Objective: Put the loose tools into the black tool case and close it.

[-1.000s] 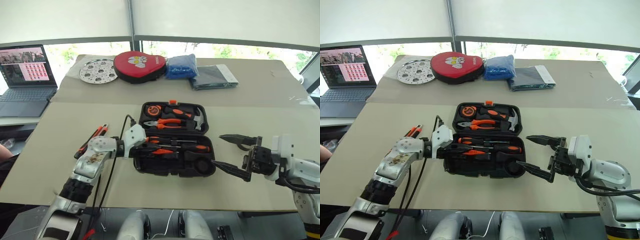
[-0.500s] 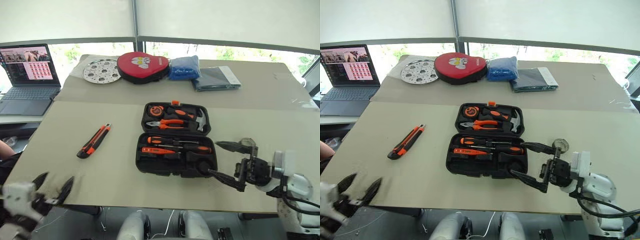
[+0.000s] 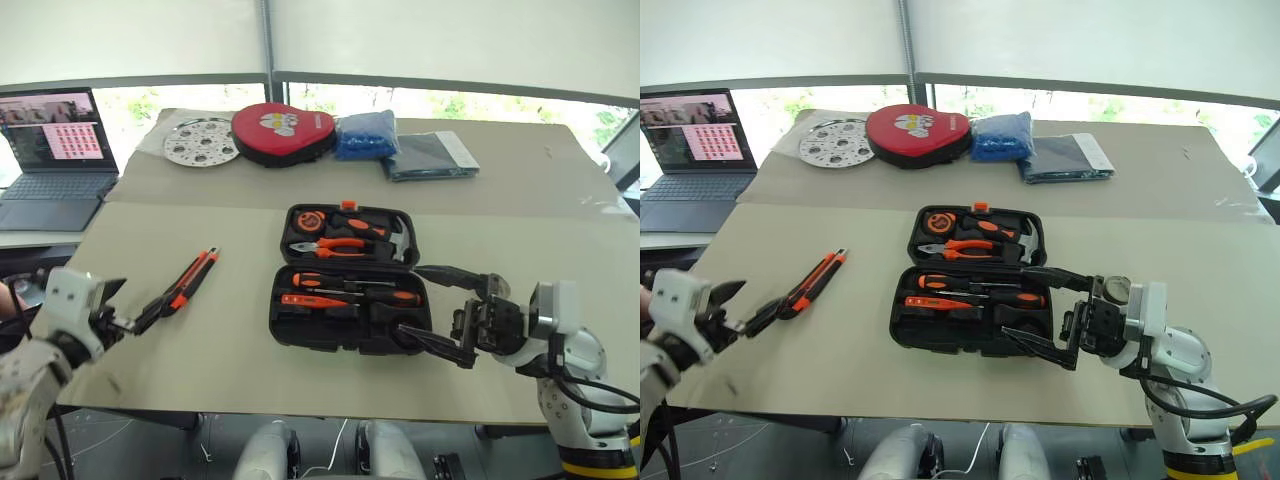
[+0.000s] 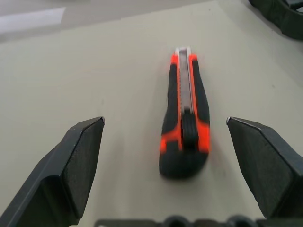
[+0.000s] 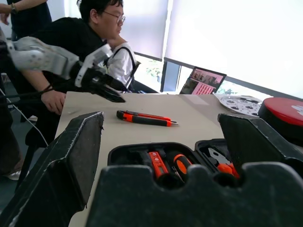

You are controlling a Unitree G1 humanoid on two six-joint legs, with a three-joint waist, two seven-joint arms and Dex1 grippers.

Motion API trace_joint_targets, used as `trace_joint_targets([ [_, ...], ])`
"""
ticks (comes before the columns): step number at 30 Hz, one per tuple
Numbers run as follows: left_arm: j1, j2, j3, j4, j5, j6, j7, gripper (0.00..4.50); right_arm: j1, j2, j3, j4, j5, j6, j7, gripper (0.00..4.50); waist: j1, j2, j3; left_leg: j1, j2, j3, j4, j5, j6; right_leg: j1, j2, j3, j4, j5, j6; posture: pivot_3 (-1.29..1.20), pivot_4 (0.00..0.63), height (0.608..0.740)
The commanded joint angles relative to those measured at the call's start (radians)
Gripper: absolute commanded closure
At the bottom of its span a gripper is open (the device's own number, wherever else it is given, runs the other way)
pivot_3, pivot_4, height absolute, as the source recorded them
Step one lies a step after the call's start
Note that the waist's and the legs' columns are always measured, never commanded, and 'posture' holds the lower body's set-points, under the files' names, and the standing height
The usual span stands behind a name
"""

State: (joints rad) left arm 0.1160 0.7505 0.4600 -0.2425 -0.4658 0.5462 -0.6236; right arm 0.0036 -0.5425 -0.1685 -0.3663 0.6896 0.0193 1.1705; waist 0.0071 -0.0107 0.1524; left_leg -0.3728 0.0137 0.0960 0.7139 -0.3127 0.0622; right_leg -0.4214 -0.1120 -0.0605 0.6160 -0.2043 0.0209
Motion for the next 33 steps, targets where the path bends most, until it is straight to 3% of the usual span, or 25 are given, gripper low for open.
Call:
trace_joint_targets([
  [1,-0.116,0.039,-0.116,0.126,0.050,0.058,-0.024,0.04,-0.031,-0.011,0.005,-0.039,0.006,0.025,-0.036,0.00,-0.006,0.000,0.000,0.000,0.000,0.001,-0.001,0.000,-0.001,0.000,0.000,0.000,0.000,0.000,0.000,0.00,0.150,0.740],
  [7,-0.248,0.040,-0.256,0.244,0.126,0.068,-0.031,0.04,-0.030,-0.009,0.023,-0.049,-0.007,0.025,-0.048,0.00,-0.004,0.000,0.000,0.000,0.002,0.001,-0.003,0.002,-0.004,-0.001,0.003,-0.002,0.000,-0.001,-0.001,0.00,0.150,0.740],
  [8,-0.252,0.039,-0.261,0.255,0.131,0.089,-0.022,0.57,-0.025,-0.006,0.022,-0.047,-0.008,0.019,-0.048,0.00,-0.002,0.000,0.000,0.000,0.002,0.001,-0.003,0.002,-0.004,-0.001,0.003,-0.002,0.000,-0.001,-0.001,0.00,0.150,0.740],
  [14,-0.220,0.033,-0.246,0.264,0.123,0.099,-0.042,2.74,0.009,-0.001,0.014,-0.027,-0.013,-0.010,-0.033,0.00,-0.001,0.000,0.000,0.001,0.002,0.001,-0.003,0.002,-0.004,-0.001,0.001,-0.001,0.000,-0.001,-0.001,0.00,0.150,0.740],
  [18,-0.236,0.018,-0.219,0.243,0.106,-0.215,-0.188,2.80,0.017,-0.034,-0.024,0.000,-0.013,-0.021,-0.006,0.00,-0.005,0.000,0.000,0.002,0.002,0.001,-0.003,0.002,-0.004,-0.001,0.000,-0.001,0.001,-0.001,-0.001,0.00,0.150,0.740],
  [22,-0.305,0.058,-0.320,0.129,0.111,-0.348,-0.365,2.80,0.037,-0.106,-0.088,-0.005,0.016,0.019,0.014,0.00,0.012,-0.002,0.001,-0.001,0.001,0.000,-0.003,0.002,-0.004,-0.002,-0.002,-0.004,-0.001,-0.001,-0.002,0.00,0.150,0.740],
  [27,-0.428,0.081,-0.570,-0.039,0.127,-0.248,-0.524,2.80,0.106,-0.211,-0.187,0.019,0.027,0.048,0.064,0.00,0.026,-0.001,0.001,-0.004,0.000,0.000,-0.001,0.001,-0.002,-0.001,-0.003,-0.004,-0.004,0.000,-0.001,0.00,0.150,0.740],
  [33,-0.581,0.009,-0.820,-0.114,0.226,-0.089,-0.535,2.80,0.190,-0.258,-0.234,0.061,-0.007,0.042,0.109,0.00,0.014,-0.002,0.001,-0.004,0.000,0.000,-0.001,0.002,-0.002,-0.001,0.004,-0.002,-0.004,-0.001,0.000,0.00,0.150,0.740],
])
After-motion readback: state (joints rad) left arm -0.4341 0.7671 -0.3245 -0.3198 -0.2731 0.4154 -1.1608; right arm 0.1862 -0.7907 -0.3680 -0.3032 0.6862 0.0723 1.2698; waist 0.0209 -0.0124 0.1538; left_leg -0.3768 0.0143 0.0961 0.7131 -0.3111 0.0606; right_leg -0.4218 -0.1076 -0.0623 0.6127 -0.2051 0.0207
